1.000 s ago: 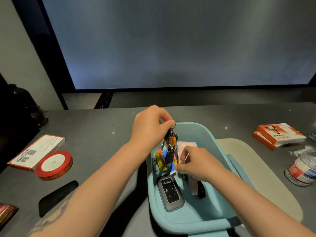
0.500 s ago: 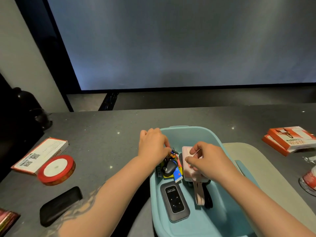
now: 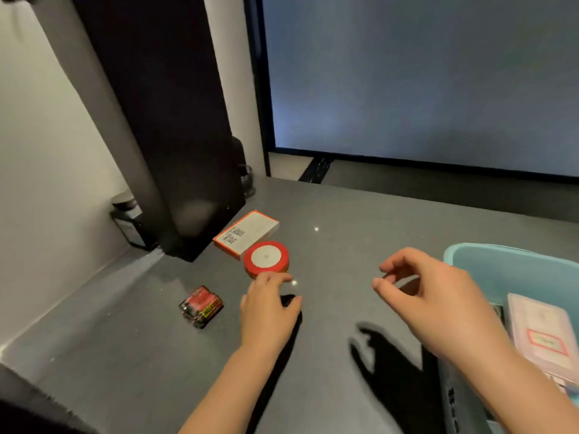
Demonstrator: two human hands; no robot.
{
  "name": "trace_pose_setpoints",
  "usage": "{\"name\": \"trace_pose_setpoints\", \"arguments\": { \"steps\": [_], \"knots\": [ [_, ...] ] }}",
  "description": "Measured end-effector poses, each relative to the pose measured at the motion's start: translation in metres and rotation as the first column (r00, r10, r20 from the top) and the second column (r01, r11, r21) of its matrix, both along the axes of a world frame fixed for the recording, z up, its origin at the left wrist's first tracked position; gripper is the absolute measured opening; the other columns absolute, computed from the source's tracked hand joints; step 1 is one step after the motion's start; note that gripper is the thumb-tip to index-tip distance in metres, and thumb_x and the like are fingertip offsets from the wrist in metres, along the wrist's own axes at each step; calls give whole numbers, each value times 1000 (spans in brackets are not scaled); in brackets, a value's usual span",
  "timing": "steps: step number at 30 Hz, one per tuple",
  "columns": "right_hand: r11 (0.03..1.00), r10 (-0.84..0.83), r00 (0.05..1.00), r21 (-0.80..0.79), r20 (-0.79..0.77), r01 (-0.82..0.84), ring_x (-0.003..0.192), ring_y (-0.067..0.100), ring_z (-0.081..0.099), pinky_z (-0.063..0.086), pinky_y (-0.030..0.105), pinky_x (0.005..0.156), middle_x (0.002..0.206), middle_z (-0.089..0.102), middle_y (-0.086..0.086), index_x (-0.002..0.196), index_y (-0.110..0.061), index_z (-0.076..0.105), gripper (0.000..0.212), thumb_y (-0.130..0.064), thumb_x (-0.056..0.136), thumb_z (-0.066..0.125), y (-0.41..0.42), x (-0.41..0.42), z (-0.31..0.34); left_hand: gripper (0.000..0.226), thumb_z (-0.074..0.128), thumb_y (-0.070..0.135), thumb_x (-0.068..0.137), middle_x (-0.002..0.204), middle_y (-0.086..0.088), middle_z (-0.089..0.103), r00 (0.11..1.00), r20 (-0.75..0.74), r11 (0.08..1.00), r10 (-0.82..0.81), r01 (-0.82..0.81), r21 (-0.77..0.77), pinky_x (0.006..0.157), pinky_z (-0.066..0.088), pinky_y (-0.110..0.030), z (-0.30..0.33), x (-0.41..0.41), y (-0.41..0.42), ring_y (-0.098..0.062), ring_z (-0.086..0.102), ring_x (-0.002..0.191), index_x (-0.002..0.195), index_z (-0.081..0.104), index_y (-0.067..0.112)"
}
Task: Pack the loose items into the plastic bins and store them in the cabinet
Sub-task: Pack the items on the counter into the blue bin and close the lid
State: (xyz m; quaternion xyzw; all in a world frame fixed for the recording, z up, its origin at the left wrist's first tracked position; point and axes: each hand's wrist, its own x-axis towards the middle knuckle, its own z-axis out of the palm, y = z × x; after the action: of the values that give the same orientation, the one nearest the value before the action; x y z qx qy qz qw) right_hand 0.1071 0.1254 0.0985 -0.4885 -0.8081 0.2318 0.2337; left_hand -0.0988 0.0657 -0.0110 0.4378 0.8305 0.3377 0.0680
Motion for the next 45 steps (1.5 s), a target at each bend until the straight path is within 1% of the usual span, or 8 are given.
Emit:
{"name": "trace_pose_setpoints", "arguments": {
  "steps": [7, 10, 13, 17, 23, 29, 37, 45],
  "knots": [
    [994, 81, 996, -75, 41, -78, 64, 0, 58, 49, 28, 63, 82, 61, -21, 89, -37, 54, 14, -43, 80, 62, -19, -70, -35, 82, 55, 76, 63, 134, 4, 40, 996, -35, 966, 81, -87, -245, 102, 30, -36, -51, -15, 0, -19, 29, 126, 131, 44, 31],
    [991, 35, 998, -129, 53, -28, 68, 5, 59, 51, 31, 65, 82, 61, -18, 91, -36, 54, 13, -37, 81, 62, -8, -87, -52, 74, 56, 70, 65, 130, 6, 41, 995, -88, 958, 52, -74, -276, 104, 24, -39, -55, -11, 6, -19, 32, 124, 128, 43, 33],
    [986, -1, 998, -169, 59, 11, 78, 13, 62, 51, 32, 70, 85, 61, -16, 94, -34, 56, 16, -32, 80, 63, 6, -106, -71, 64, 57, 50, 61, 123, 13, 41, 993, -4, 981, -121, 119, -151, 108, 23, -33, -61, -27, -1, -14, 34, 124, 122, 46, 35],
    [987, 28, 1000, -157, 12, -26, 105, 18, 57, 47, 31, 82, 105, 64, -8, 108, -28, 60, 30, -29, 78, 66, 28, -152, -95, 82, 54, 43, 56, 143, 18, 22, 929, -62, 928, -365, 359, -100, 119, 2, -38, -61, -59, -23, -7, 13, 140, 134, 29, 42],
    [973, 176, 974, -175, 142, -150, 130, 26, 34, 36, 39, 104, 135, 39, 7, 137, -20, 36, 89, -47, 64, 79, 58, -226, -128, 103, 62, 71, 50, 138, 20, 24, 970, -2, 967, -243, 242, -80, 107, 31, -25, -65, -68, -33, -1, 21, 129, 140, 23, 39],
    [980, 157, 963, -151, 218, -125, 126, 25, 35, 42, 38, 98, 133, 40, 6, 133, -16, 35, 96, -50, 57, 82, 68, -248, -140, 91, 68, 61, 48, 123, 22, 30, 982, 96, 987, -162, 162, 2, 100, 38, -25, -70, -66, -36, -1, 29, 118, 130, 33, 39],
    [998, 49, 991, -44, 125, -43, 123, 25, 37, 40, 34, 90, 132, 42, 5, 139, -21, 33, 104, -52, 52, 80, 68, -154, -58, 78, 75, 50, 47, 113, 23, 43, 966, 162, 970, -204, 176, 168, 80, 32, -11, -36, -46, -22, 0, 35, 108, 117, 41, 44],
    [983, -180, 984, -32, 4, 180, 106, 15, 55, 48, 32, 87, 118, 55, -8, 132, -36, 42, 112, -62, 29, 76, 53, 48, 31, 81, 85, 38, 53, 121, 18, 41, 856, 63, 804, -513, 453, 386, 86, 33, -10, 51, 51, 21, 1, 37, 114, 121, 42, 44]
  ]
}}
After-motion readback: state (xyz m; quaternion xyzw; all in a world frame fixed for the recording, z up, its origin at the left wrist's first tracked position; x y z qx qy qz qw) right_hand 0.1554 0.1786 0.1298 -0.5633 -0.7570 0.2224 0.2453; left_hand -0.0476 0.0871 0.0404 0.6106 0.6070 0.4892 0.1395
